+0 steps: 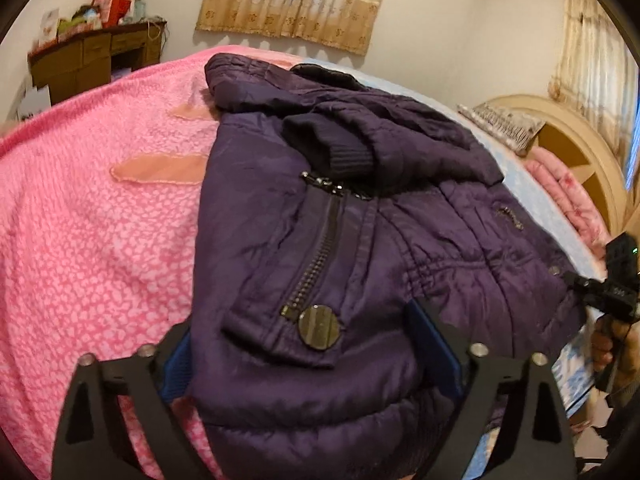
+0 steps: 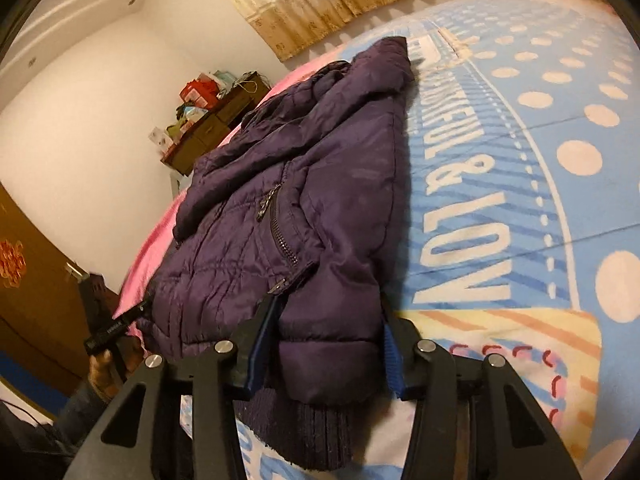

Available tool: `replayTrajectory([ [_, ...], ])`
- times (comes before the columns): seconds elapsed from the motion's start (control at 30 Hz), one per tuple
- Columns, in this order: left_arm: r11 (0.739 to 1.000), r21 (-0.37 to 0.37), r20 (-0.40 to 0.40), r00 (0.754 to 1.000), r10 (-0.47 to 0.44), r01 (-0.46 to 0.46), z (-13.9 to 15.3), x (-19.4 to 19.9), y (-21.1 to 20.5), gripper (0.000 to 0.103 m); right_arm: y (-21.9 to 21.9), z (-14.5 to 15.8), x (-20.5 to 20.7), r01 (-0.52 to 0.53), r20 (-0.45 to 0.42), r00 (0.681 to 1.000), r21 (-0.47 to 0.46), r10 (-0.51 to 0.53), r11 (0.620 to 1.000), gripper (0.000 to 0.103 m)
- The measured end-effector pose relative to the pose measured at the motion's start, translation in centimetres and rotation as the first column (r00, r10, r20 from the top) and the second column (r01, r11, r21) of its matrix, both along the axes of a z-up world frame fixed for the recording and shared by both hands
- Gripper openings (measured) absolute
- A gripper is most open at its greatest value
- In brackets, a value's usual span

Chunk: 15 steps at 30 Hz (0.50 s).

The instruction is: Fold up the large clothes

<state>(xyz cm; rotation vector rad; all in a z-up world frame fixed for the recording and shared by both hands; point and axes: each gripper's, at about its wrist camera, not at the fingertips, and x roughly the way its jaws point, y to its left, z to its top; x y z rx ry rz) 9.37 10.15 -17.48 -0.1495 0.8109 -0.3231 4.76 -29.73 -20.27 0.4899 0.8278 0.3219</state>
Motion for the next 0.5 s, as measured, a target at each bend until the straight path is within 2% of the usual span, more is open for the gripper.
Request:
replayTrajectory([
  [0.03, 1.000, -0.001, -0.002, 1.000, -0.003, 0.003, 0.1, -0.1, 0.2, 0.069, -0.1, 0.1, -0.2, 0.000, -0.005, 1.000, 0.019, 0.001, 1.000, 0.041],
  [0.07, 1.000, -0.013, -0.008, 1.000, -0.013, 0.013, 0.5, -0.4, 0.9, 0.048, -0.2, 0.1, -0.5, -0.006, -0.005, 1.000, 0.049, 0.006, 0.999, 0.039],
  [0.13, 0.997, -0.069, -0.019, 0.999, -0.042, 0.041, 1.1, -0.9, 2.4, 0.034, -0.2, 0.1, -1.1, -0.014, 0.000, 1.000, 0.089, 0.014, 0.996, 0.036],
  [0.17, 0.996, -0.074, -0.017, 0.998, -0.053, 0.052, 1.4, -1.2, 2.7, 0.027, -0.2, 0.1, -1.4, -0.020, 0.003, 1.000, 0.116, 0.020, 0.993, 0.036],
  [0.3, 0.996, -0.006, 0.021, 0.995, -0.093, 0.093, 3.3, -3.6, 2.0, 0.023, 0.1, 0.7, -3.3, -0.038, 0.027, 0.999, 0.199, 0.033, 0.979, 0.031],
  [0.43, 0.992, -0.043, -0.025, 0.993, -0.117, 0.116, 4.7, -6.1, 2.8, 0.023, -0.1, 2.4, -6.6, -0.049, 0.052, 0.998, 0.246, 0.038, 0.968, 0.028],
  [0.5, 0.986, -0.105, -0.046, 0.990, -0.132, 0.126, 5.8, -7.9, 3.5, 0.023, 0.0, 3.6, -8.6, -0.058, 0.074, 0.996, 0.259, 0.039, 0.964, 0.027],
])
